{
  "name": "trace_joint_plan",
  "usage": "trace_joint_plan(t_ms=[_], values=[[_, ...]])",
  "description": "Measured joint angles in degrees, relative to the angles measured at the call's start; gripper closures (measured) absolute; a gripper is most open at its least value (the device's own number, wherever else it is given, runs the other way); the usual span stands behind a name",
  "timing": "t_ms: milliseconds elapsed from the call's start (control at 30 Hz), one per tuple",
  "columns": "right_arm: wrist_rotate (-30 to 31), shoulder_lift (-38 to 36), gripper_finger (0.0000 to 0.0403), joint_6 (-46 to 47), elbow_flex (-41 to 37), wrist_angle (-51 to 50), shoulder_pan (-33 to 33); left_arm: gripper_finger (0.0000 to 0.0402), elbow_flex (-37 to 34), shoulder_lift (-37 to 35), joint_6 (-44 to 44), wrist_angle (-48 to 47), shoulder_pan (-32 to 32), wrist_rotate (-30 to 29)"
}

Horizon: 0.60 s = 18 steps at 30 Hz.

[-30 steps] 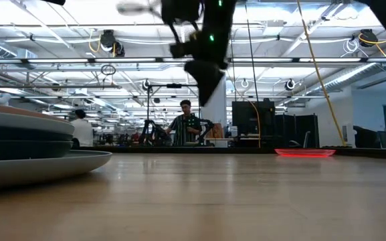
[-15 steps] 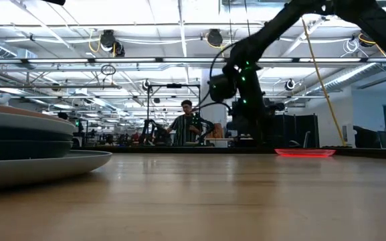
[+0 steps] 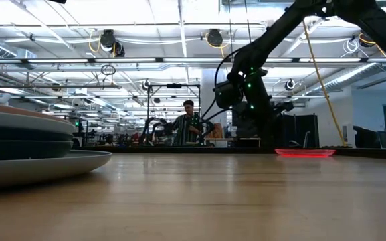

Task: Stack plastic plates
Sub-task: Stack the red plate on top of the blue plate

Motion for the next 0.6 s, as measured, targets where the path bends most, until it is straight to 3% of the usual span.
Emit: trace_joint_plan(t_ms=[367,600], values=[[-1.0,-0.4,0.0258,-2.3,-6.6,8.3,-3.4,0.0355,0.0,0.0,0.5,-0.1,0.0,0.0],[-0.8,-0.2,0.0329,-4.1,-6.9,9.5,-2.1,0.0355,0.0,0.0,0.5,-0.1,0.0,0.0]])
